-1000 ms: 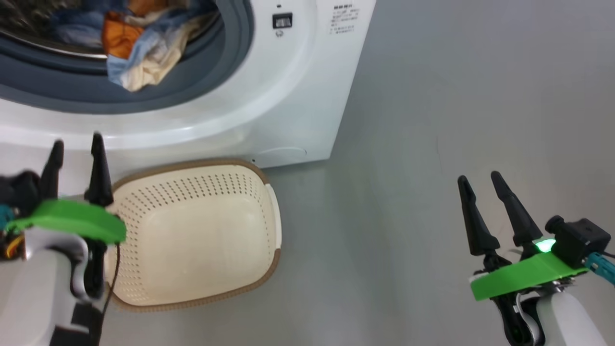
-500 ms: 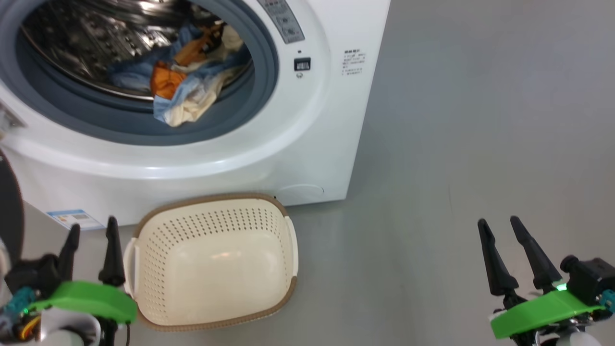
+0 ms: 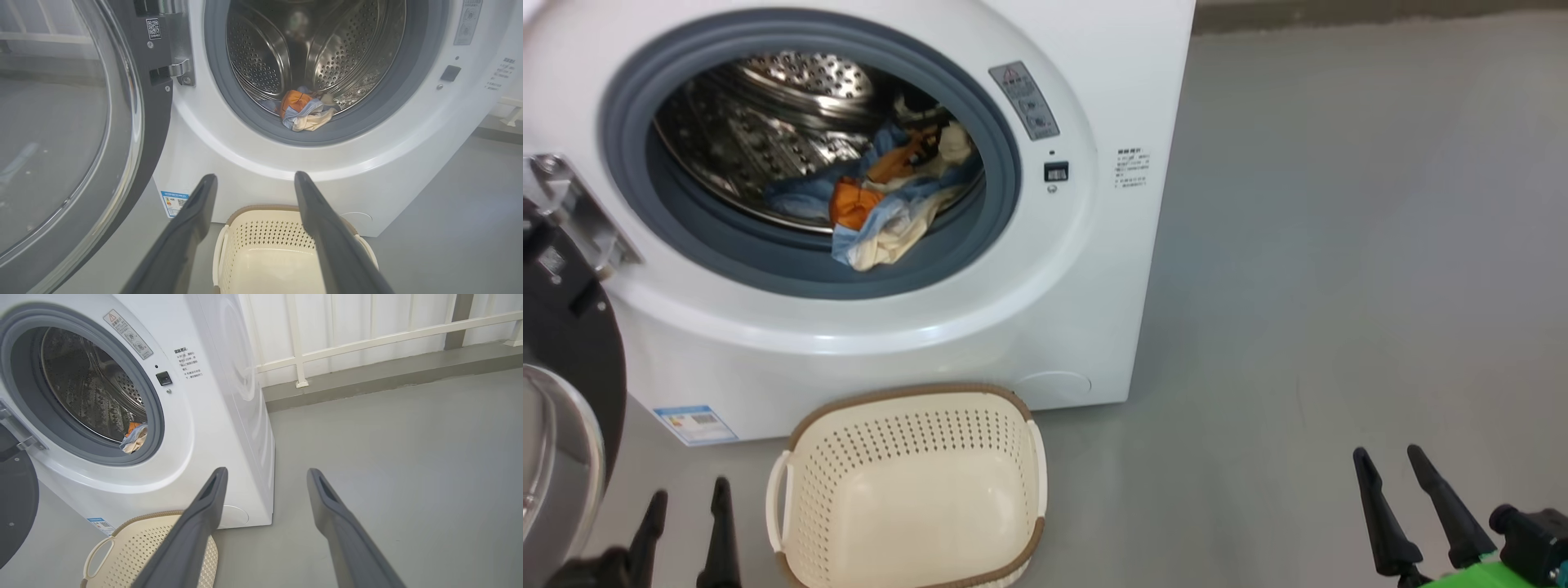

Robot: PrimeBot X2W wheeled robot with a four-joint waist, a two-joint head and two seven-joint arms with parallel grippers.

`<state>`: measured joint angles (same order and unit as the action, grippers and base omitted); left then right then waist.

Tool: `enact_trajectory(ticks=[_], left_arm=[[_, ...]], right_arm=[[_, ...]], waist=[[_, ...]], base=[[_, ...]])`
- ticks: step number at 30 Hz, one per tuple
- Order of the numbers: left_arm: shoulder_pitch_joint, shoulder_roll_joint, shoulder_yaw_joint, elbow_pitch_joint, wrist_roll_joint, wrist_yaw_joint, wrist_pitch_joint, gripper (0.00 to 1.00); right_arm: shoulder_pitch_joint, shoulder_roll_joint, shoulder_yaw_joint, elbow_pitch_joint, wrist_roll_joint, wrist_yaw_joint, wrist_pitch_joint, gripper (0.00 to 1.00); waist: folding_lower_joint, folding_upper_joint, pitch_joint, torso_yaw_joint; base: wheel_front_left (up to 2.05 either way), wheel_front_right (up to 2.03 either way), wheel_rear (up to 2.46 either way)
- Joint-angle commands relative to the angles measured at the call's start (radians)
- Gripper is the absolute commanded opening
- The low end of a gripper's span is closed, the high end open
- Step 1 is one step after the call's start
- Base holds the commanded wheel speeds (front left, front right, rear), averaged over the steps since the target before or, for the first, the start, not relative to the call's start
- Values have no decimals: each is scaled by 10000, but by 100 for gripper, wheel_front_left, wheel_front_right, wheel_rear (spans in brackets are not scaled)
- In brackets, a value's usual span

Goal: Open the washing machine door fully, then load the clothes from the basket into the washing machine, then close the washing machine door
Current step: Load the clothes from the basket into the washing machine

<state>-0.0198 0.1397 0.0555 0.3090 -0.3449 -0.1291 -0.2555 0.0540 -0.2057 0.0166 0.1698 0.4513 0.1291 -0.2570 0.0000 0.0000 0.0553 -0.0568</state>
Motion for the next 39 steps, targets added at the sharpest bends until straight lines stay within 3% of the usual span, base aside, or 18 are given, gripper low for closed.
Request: enact_trajectory(ticks=[1, 10, 39], left_arm=[[75, 163, 426, -386, 103, -15, -62, 100], [753, 18, 677, -957, 124, -15, -63, 100], [823, 8, 534, -1136, 153, -15, -63, 100]], right_arm=[[68, -237, 168, -219, 108, 16, -48, 100], [290, -248, 78, -233, 139, 16, -48, 100], [295, -241, 81, -272, 86, 16, -48, 100]], waist=[[0, 0, -295, 30], [0, 0, -418, 31], [0, 0, -346, 100]], base=[[0, 0, 0], [0, 0, 0], [-13, 13, 0]])
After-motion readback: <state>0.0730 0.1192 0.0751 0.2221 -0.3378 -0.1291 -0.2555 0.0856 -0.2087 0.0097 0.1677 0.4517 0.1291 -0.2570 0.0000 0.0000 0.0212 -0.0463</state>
